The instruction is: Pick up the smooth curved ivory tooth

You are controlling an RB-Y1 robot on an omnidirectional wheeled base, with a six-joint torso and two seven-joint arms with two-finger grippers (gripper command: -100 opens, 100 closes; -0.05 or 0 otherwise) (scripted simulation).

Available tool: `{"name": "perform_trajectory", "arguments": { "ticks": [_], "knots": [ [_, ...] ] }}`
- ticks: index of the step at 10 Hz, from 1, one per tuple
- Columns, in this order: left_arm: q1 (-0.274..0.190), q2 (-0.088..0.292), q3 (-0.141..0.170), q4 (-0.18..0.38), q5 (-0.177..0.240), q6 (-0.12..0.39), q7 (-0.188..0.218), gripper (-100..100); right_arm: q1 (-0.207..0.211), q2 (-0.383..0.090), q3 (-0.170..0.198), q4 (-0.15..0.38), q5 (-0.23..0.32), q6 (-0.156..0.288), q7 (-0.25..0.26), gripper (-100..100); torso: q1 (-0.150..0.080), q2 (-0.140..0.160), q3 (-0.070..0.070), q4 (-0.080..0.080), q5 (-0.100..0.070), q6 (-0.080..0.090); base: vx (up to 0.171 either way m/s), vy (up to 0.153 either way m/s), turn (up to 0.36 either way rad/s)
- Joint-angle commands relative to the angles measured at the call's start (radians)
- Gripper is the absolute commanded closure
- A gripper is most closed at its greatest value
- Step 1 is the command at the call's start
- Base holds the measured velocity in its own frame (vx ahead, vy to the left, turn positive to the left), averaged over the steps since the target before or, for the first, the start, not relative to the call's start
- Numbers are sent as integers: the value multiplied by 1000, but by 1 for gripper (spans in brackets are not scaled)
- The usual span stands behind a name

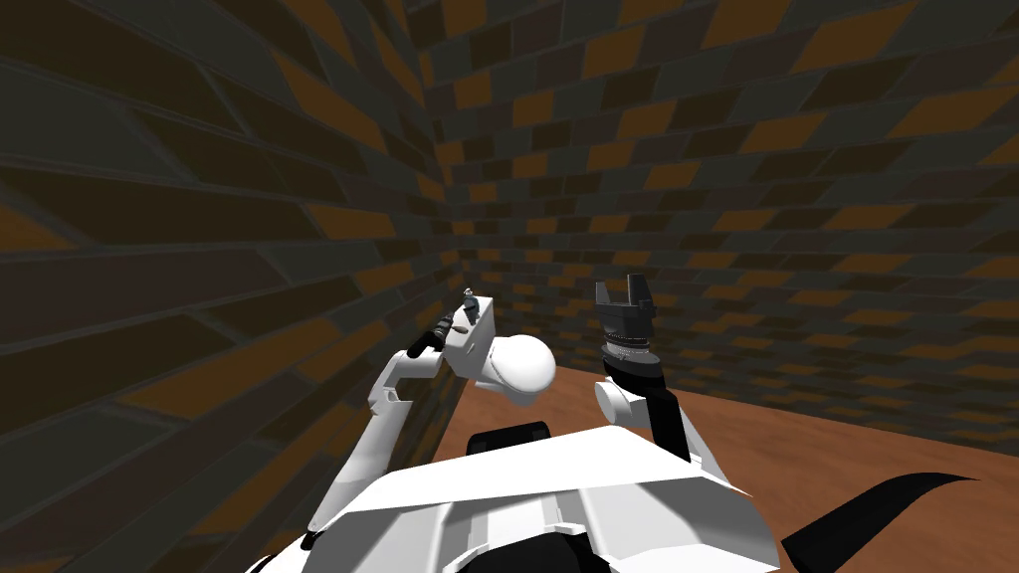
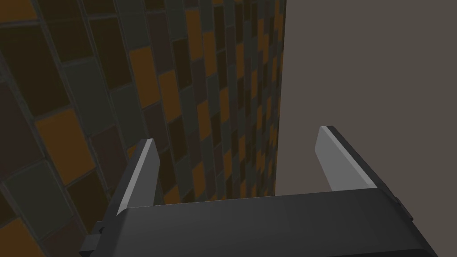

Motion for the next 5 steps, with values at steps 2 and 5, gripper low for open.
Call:
{"name": "perform_trajectory", "arguments": {
  "ticks": [2, 5],
  "knots": [
    [-30, 19, 12, 41, 15, 59, -7, -100, 0, 0, 0, 0, 0, 0, 0, 0, 0, 0, 0, 0, 0, 0, 16, -43, -53],
    [-67, 54, 32, 109, 42, 142, -19, -100, 0, 0, 0, 0, 0, 0, 0, 0, -2, -1, -1, 0, 0, 0, 30, -57, -81]
  ]
}}
